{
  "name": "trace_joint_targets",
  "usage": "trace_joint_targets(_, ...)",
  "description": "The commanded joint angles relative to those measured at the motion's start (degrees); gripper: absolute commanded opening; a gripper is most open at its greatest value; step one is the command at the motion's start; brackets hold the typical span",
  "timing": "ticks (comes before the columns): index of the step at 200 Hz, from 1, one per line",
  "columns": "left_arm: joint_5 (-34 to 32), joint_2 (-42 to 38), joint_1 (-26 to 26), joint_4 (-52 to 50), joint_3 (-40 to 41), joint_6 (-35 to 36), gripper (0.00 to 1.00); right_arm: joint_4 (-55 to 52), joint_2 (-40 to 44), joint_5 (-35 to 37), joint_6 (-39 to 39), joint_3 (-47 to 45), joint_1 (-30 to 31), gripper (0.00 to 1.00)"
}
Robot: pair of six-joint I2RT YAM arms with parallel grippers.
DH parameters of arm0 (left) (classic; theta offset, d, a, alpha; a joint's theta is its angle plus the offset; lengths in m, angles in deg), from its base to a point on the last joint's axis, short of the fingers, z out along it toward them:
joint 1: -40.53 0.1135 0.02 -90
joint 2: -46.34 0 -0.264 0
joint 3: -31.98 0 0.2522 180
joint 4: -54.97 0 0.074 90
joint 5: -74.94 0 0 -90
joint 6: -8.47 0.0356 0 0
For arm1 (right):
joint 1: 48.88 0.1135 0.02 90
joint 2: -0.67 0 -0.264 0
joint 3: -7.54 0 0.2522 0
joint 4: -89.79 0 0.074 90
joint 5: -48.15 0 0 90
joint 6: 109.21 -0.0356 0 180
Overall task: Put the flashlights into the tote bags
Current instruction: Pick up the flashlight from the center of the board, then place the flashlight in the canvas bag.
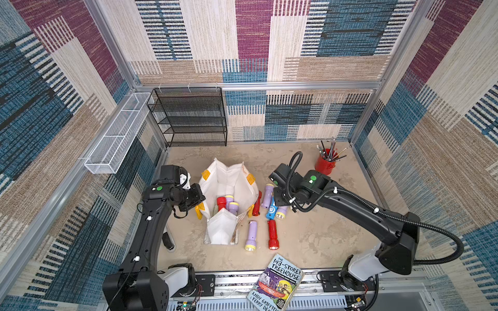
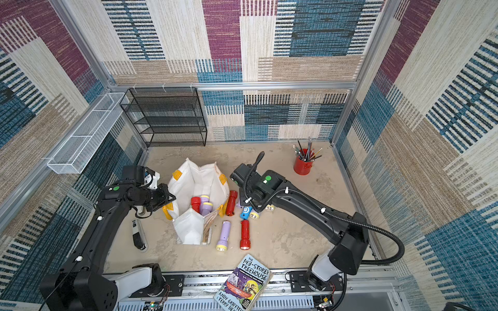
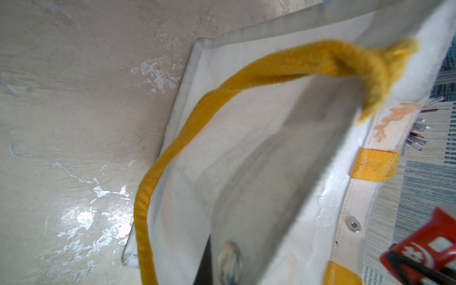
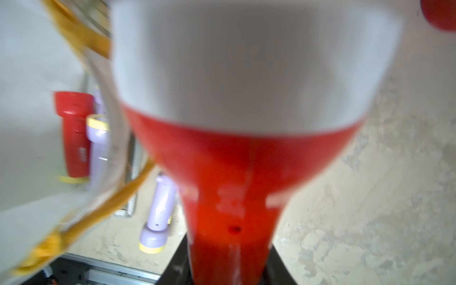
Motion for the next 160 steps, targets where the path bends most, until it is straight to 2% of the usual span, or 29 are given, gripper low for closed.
trace_joint_targets(1,0.3,-0.4,0.1,-1.3,-0.6,1.5,0.0,0.2,-3.6,1.0,7.2,8.6,0.1,0.28)
trace_joint_targets(39,0.4,-0.8,0.1,-1.1,-0.5,0.7,0.0,7.0,-11.6,-7.0,12.7,21.5,0.1,0.28)
trace_joint_targets(83,2.2,-0.8,0.1,-0.9,-0.2,0.3,0.0,14.1,-20.6,-16.4,13.4,31.1,2.2,0.28)
trace_joint_targets(110,2.1,-0.9,0.1,-0.9,-0.2,0.5,0.0,13.2,-26.3,-20.5,14.0,33.9,4.1,0.28)
trace_joint_targets(160,2.7,-0.9,0.1,-0.3,0.2,0.2,0.0,12.3,-31.2,-22.2,14.8,32.9,8.2,0.28)
